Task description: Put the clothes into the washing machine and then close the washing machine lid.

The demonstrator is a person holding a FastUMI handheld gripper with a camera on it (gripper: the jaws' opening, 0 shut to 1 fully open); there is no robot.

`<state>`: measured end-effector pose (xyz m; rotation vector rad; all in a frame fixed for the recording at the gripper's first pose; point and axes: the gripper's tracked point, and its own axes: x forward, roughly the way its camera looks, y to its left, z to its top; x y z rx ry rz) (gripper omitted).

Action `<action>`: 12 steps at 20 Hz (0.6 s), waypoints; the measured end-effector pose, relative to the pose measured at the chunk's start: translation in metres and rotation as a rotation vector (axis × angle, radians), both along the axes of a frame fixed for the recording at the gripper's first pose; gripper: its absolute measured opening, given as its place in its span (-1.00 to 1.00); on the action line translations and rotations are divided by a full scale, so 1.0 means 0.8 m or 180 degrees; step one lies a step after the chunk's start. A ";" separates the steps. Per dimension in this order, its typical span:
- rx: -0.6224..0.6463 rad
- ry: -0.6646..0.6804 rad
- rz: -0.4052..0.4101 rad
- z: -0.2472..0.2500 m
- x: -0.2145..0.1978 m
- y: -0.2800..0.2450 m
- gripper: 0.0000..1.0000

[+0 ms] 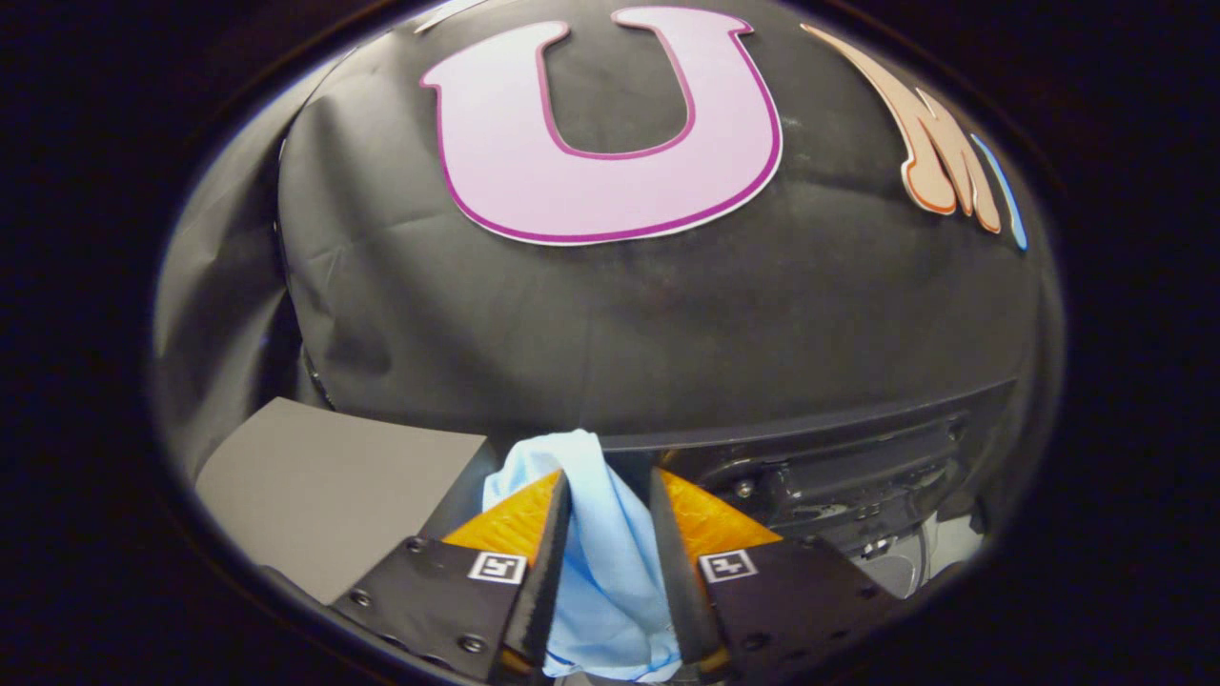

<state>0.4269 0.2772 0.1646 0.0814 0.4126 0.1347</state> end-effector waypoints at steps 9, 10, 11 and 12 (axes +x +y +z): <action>-0.0326 -0.0110 0.0057 -0.005 -0.006 0.019 -0.88; -0.0327 -0.0116 0.0102 -0.004 -0.010 0.020 -0.88; -0.0336 -0.0125 0.0154 -0.003 -0.014 0.022 -0.88; -0.0354 -0.0127 0.0207 -0.002 -0.020 0.023 -0.88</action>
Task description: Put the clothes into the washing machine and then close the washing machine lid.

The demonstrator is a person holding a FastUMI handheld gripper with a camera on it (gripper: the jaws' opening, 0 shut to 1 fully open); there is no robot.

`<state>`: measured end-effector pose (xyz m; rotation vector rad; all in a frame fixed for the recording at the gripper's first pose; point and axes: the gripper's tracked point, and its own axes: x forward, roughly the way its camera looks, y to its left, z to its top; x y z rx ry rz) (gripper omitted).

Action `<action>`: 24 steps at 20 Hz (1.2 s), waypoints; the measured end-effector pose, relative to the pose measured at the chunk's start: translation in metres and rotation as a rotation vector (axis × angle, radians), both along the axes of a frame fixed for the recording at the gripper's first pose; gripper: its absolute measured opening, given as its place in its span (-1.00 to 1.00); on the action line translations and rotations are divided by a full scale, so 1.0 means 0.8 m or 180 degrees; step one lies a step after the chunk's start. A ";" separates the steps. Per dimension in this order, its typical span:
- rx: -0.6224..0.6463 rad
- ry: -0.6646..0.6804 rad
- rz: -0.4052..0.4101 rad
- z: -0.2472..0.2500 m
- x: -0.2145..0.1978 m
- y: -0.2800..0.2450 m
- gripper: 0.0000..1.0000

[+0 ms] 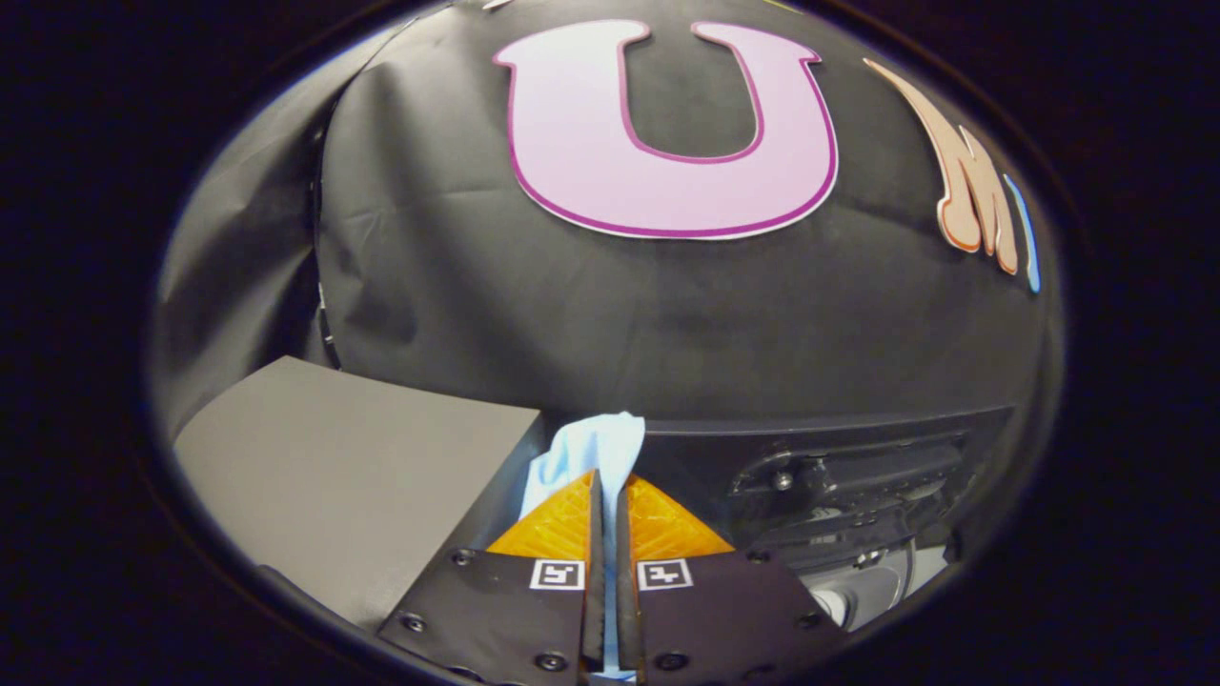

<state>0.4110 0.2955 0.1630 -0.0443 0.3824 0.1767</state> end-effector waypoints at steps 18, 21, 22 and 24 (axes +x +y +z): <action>-0.0314 -0.0157 -0.0001 -0.002 0.007 -0.031 -0.26; -0.0084 -0.0045 0.0120 -0.014 0.018 -0.011 -0.40; -0.0041 -0.0039 0.0151 -0.018 0.020 -0.004 -0.54; 0.0057 -0.0026 0.0148 -0.017 0.018 0.006 -0.83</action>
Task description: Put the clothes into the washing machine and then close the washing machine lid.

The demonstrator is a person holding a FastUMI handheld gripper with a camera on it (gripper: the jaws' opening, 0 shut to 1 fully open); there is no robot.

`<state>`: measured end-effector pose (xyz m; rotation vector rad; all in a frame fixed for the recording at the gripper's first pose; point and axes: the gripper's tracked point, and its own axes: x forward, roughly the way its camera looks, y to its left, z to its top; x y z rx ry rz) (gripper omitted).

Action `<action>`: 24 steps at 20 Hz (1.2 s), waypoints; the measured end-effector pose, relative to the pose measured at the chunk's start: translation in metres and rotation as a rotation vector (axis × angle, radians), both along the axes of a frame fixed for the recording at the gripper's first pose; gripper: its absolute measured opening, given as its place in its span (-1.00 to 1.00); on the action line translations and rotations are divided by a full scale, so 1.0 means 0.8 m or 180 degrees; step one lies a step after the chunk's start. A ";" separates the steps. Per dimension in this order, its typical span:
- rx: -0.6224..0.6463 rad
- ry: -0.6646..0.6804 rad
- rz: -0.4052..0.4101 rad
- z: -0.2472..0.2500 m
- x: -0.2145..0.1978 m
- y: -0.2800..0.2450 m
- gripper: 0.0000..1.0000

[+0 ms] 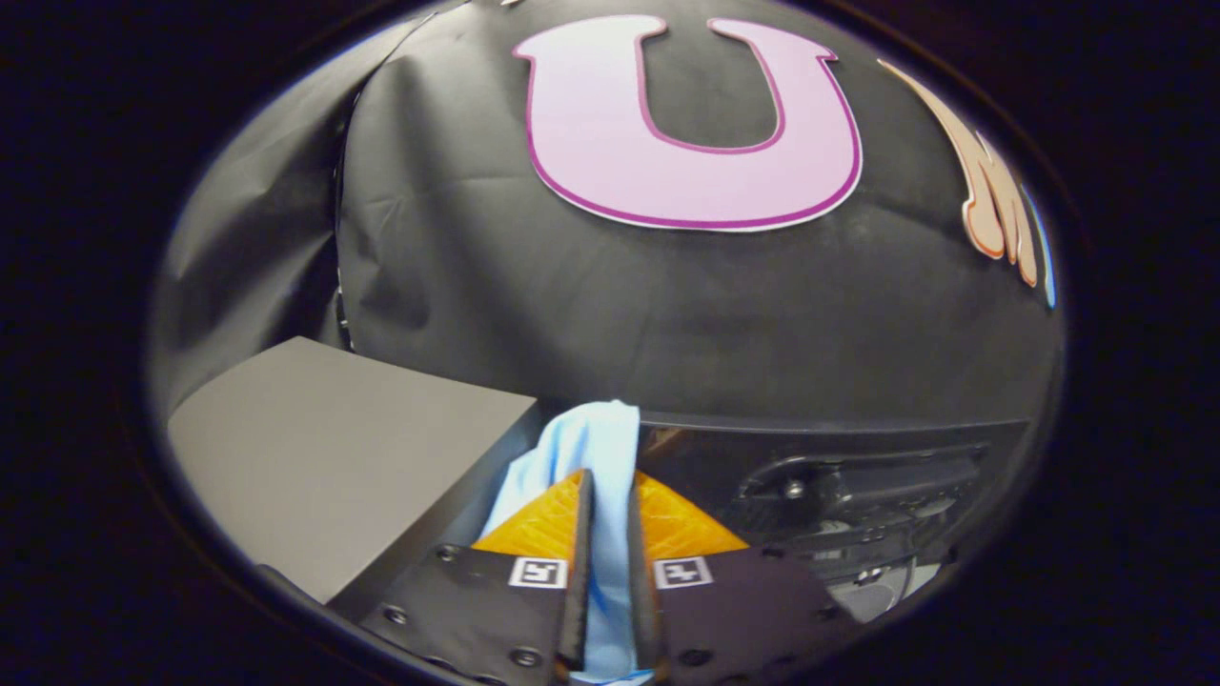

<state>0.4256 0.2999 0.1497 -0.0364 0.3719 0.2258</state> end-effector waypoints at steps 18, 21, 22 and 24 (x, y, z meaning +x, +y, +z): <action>-0.0316 -0.0093 0.0119 -0.020 -0.062 -0.069 -0.97; -0.0294 -0.0191 0.0078 -0.008 -0.071 -0.088 -0.74; -0.0285 -0.0255 0.0035 0.003 -0.070 -0.096 -0.75; -0.0255 -0.0347 -0.0052 0.021 -0.069 -0.106 -0.72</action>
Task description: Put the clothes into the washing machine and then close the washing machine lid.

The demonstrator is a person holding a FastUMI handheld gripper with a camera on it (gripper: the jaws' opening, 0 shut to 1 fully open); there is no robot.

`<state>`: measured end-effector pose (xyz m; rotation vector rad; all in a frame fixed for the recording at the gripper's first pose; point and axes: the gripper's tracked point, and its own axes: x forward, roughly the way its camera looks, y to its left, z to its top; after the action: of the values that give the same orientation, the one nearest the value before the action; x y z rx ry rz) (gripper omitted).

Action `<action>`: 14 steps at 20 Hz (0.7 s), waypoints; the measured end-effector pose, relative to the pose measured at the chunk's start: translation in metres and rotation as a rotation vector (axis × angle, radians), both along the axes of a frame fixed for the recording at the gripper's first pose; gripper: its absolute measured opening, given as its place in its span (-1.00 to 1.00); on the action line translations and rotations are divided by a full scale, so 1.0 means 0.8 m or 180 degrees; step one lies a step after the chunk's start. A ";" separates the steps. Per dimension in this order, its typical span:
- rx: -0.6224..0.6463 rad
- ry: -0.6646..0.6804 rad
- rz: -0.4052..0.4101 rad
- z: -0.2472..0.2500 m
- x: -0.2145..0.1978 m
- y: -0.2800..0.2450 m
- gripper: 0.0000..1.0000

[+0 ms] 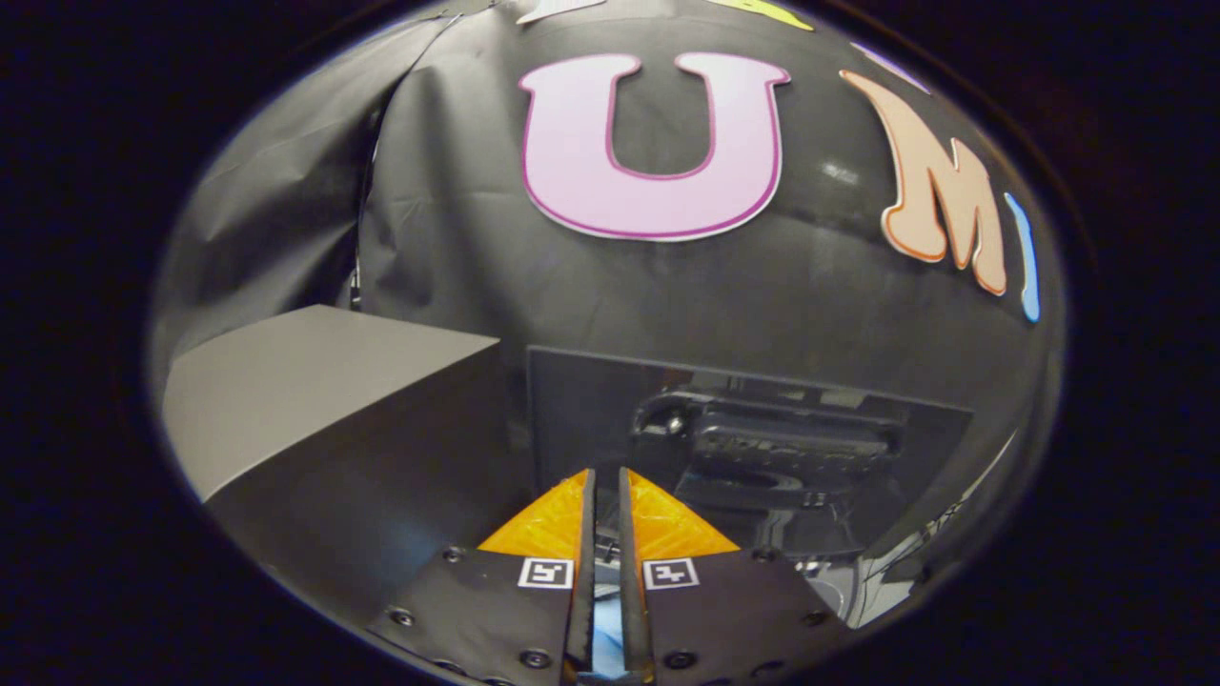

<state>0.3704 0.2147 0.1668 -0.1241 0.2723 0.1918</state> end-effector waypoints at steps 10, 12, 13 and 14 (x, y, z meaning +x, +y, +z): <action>0.0442 -0.0580 -0.0550 0.104 0.075 -0.053 0.36; 0.0527 -0.0516 -0.0662 0.094 0.101 -0.061 0.53; 0.0554 -0.0466 -0.0688 0.086 0.109 -0.063 0.61; 0.0548 -0.0408 -0.0734 0.078 0.116 -0.067 0.70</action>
<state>0.4634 0.1615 0.2295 0.0658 0.1397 -0.0224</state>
